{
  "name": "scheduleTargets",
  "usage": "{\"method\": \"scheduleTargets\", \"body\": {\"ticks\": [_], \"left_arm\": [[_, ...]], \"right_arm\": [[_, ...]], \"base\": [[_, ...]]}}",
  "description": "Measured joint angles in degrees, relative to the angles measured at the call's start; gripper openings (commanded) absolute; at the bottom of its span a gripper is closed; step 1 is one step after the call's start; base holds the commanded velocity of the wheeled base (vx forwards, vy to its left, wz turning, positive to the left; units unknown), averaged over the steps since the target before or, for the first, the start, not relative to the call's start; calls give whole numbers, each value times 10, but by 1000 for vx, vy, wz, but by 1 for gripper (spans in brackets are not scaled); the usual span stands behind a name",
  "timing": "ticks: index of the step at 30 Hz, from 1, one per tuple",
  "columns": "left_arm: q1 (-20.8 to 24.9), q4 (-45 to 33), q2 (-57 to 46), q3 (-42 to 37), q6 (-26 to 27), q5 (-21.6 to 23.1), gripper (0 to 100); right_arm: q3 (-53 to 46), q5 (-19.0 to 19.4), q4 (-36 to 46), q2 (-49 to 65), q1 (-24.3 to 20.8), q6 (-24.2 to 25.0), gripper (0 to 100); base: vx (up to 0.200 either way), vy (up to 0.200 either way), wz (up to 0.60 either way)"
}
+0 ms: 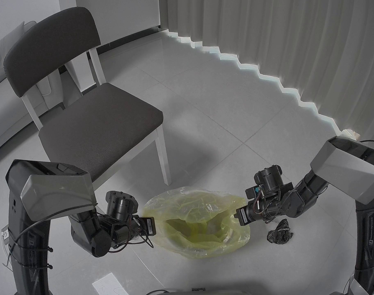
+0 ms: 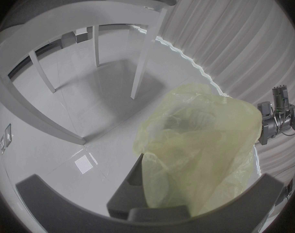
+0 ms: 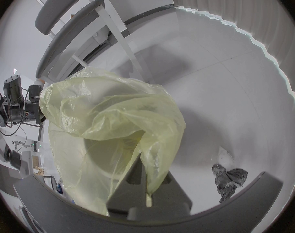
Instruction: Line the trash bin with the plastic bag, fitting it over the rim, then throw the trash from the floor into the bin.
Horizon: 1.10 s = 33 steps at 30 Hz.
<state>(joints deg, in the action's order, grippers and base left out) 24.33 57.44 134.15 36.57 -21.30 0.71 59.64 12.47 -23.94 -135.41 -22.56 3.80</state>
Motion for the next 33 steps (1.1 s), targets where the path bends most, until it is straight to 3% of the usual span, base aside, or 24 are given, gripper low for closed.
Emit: {"method": "scheduleTargets", "body": {"ticks": [8, 9, 22, 33], "left_arm": [[-21, 7, 53, 45, 3, 2, 0], [-23, 9, 58, 50, 3, 2, 0], [-21, 6, 81, 100, 3, -1, 0], [-21, -6, 88, 125, 3, -7, 0]], "right_arm": [[50, 0, 15, -39, 6, -1, 0], [49, 0, 15, -41, 7, -4, 100], [1, 0, 13, 3, 34, -37, 100], [43, 0, 12, 14, 35, -38, 100]], "base": [[0, 0, 0], [0, 0, 0], [0, 0, 0], [0, 0, 0]]}}
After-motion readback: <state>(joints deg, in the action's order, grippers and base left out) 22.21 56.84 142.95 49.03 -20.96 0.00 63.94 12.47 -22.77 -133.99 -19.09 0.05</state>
